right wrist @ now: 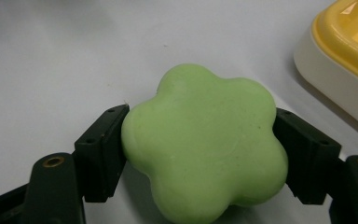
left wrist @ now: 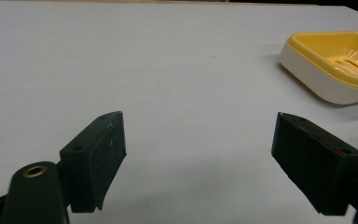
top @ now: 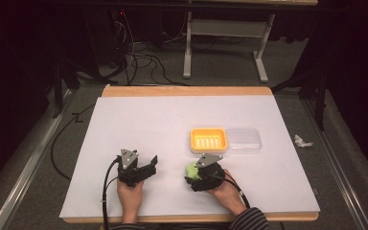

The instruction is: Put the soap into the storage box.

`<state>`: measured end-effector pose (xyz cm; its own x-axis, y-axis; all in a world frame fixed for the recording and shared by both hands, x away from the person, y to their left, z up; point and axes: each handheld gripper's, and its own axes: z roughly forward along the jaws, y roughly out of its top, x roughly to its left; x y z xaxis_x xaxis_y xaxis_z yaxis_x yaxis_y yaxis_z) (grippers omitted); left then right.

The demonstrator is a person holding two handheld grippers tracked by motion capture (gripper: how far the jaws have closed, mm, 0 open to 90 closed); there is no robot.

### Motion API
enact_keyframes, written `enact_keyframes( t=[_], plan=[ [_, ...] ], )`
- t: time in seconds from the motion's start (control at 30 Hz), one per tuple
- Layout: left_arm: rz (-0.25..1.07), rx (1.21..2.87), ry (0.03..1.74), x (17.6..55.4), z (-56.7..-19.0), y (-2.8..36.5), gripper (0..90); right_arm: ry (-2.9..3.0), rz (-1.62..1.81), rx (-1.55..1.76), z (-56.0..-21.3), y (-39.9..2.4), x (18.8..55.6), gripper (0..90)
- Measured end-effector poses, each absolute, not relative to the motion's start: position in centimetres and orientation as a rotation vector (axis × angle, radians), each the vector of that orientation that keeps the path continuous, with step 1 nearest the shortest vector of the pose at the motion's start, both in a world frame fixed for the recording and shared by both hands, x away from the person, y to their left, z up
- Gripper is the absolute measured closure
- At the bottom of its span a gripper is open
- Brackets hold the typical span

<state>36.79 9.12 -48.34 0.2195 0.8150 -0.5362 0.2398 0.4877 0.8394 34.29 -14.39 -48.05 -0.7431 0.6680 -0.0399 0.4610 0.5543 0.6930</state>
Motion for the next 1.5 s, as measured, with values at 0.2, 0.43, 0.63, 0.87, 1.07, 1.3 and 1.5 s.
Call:
enact_keyframes(
  t=[0.2,0.43,0.63,0.87,1.07,1.3,1.5],
  plan=[
    [0.53,1.049,1.324,36.7,-48.4,8.8,18.0,2.545,0.98,0.887,-47.8,-14.6,34.8,26.5],
    [0.543,1.072,1.325,36.8,-48.5,8.6,18.0,2.561,0.992,0.892,-47.8,-14.7,34.8,26.6],
    [0.543,1.074,1.331,36.8,-48.5,8.6,18.1,2.573,1.06,0.884,-47.3,-15.6,34.5,26.7],
    [0.545,1.085,1.331,36.8,-48.5,8.5,18.1,2.577,1.121,0.859,-46.8,-16.5,34.4,26.7],
    [0.541,1.08,1.333,36.8,-48.5,8.5,18.0,2.594,1.114,0.816,-46.4,-16.5,34.3,26.7],
    [0.542,1.082,1.331,36.8,-48.5,8.5,18.0,2.592,1.134,0.812,-45.8,-17.0,34.2,26.8],
    [0.539,1.082,1.334,36.8,-48.5,8.5,17.9,2.597,1.141,0.826,-45.6,-17.5,34.2,26.7]
  ],
)
